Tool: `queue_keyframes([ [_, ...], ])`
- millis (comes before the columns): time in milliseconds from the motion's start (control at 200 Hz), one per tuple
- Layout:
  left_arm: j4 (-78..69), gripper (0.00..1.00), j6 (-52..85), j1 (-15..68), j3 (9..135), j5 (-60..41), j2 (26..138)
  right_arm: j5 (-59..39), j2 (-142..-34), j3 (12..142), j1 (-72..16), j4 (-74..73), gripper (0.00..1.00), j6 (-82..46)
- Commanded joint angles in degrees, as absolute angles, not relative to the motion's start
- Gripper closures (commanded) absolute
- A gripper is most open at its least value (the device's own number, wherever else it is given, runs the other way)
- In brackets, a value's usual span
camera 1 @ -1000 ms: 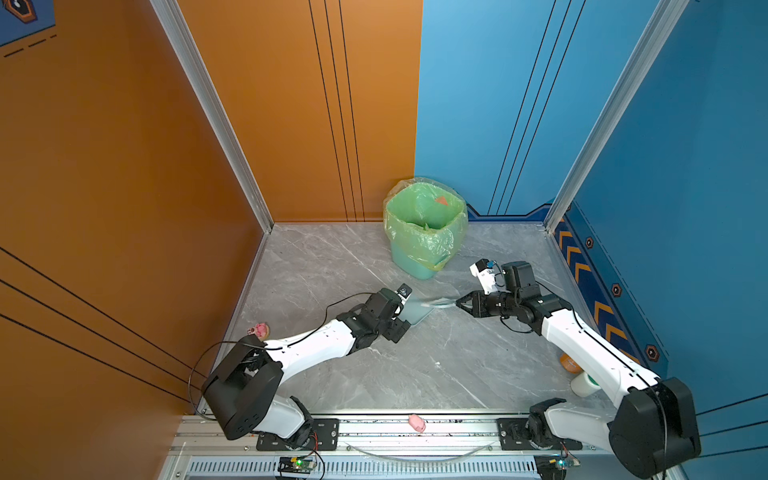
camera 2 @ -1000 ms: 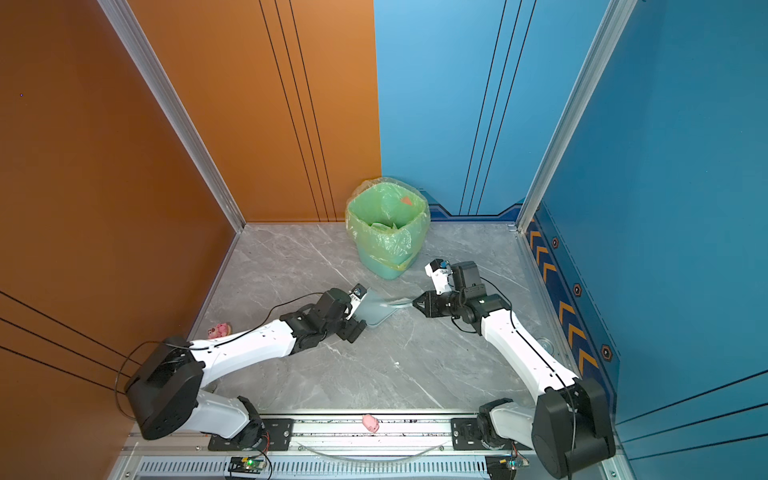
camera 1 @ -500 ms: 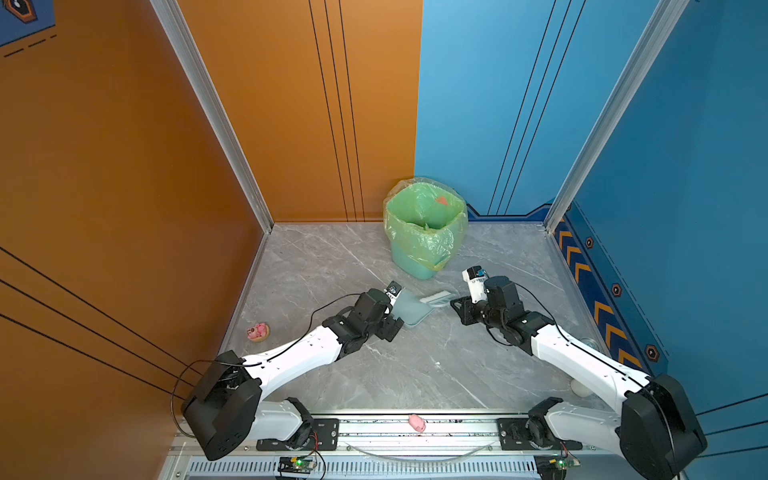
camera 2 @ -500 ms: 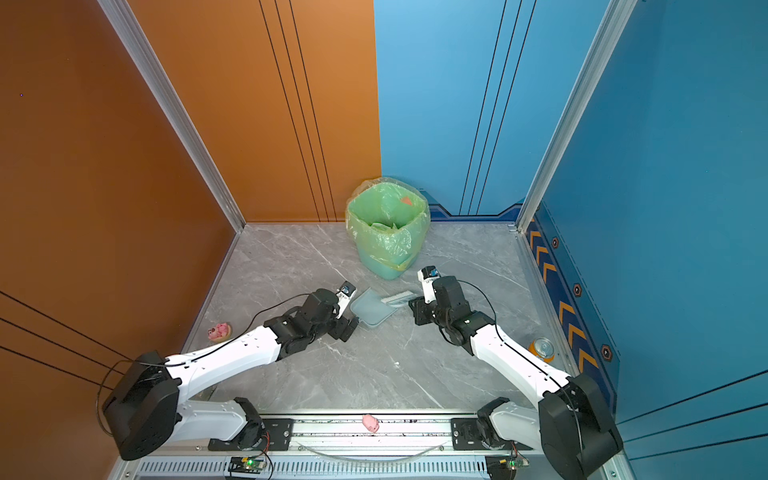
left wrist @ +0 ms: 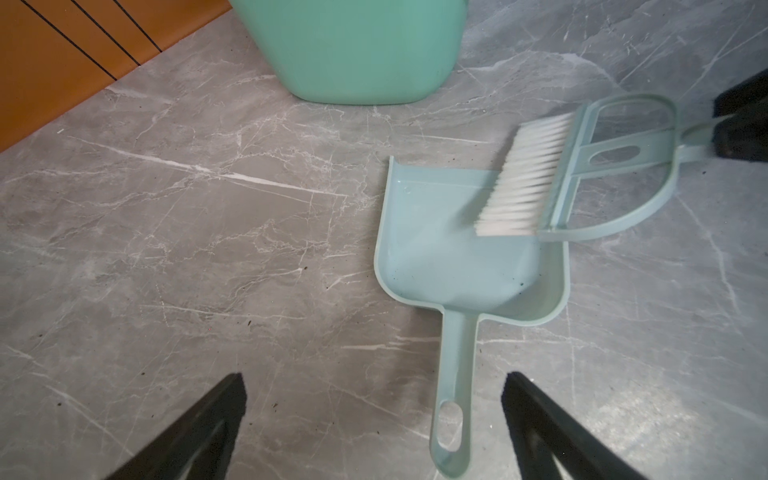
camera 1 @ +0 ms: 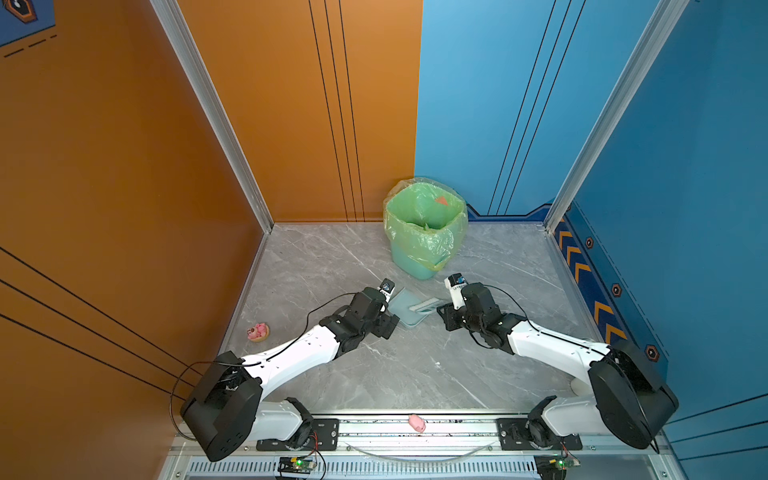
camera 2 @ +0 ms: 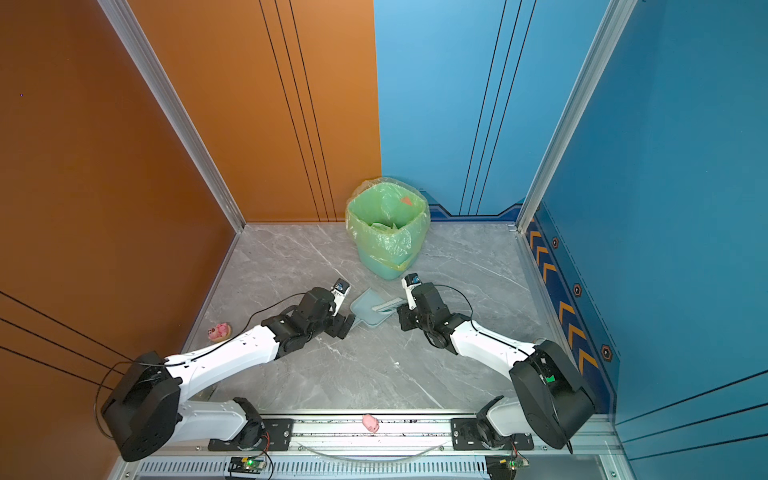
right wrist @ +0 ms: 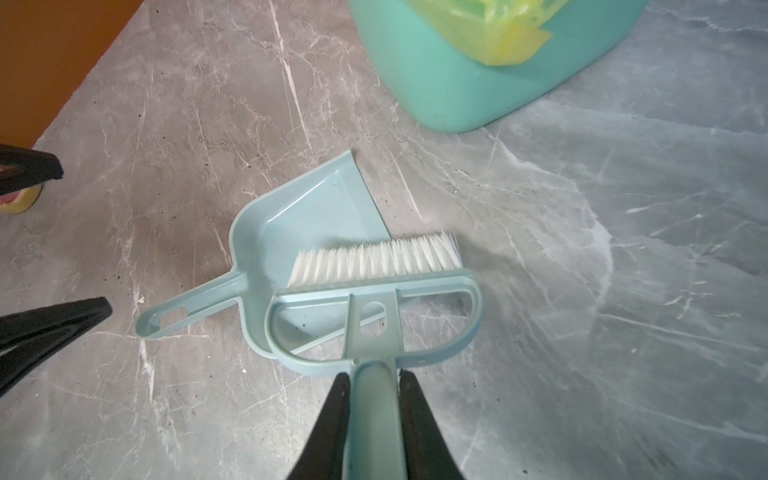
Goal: Sweep away the paper scraps from the table
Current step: 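Set the brush with the right gripper onto the dustpan while the left gripper releases it, then open the right gripper to release the brush resting on the dustpan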
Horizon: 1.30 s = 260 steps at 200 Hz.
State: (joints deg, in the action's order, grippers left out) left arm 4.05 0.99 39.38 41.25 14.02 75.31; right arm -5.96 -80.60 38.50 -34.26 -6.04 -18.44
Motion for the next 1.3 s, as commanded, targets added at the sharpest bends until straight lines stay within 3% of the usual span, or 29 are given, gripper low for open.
queue_keyframes([
  [0, 3.69, 0.02, 2.15, 38.58, 40.26, 13.26, 74.49, -4.84, -82.11, 39.56, -34.99, -7.77, 0.77, -18.92],
  [440, 3.03, 0.02, 2.53, 37.09, 39.47, 12.07, 74.71, -5.09, -84.02, 39.94, -35.4, -6.12, 0.62, -18.93],
  [601, 3.08, 0.02, 2.55, 36.66, 39.26, 12.14, 74.16, -5.49, -84.55, 40.61, -35.42, -4.4, 0.48, -18.53],
  [1056, 3.6, 0.02, 2.28, 34.81, 37.96, 13.35, 71.59, -5.79, -82.83, 40.94, -35.4, 0.48, 0.42, -15.78],
  [1296, 3.78, 0.02, 1.14, 33.59, 37.27, 14.24, 70.06, -7.78, -80.96, 40.7, -35.24, 2.45, 0.32, -14.69],
])
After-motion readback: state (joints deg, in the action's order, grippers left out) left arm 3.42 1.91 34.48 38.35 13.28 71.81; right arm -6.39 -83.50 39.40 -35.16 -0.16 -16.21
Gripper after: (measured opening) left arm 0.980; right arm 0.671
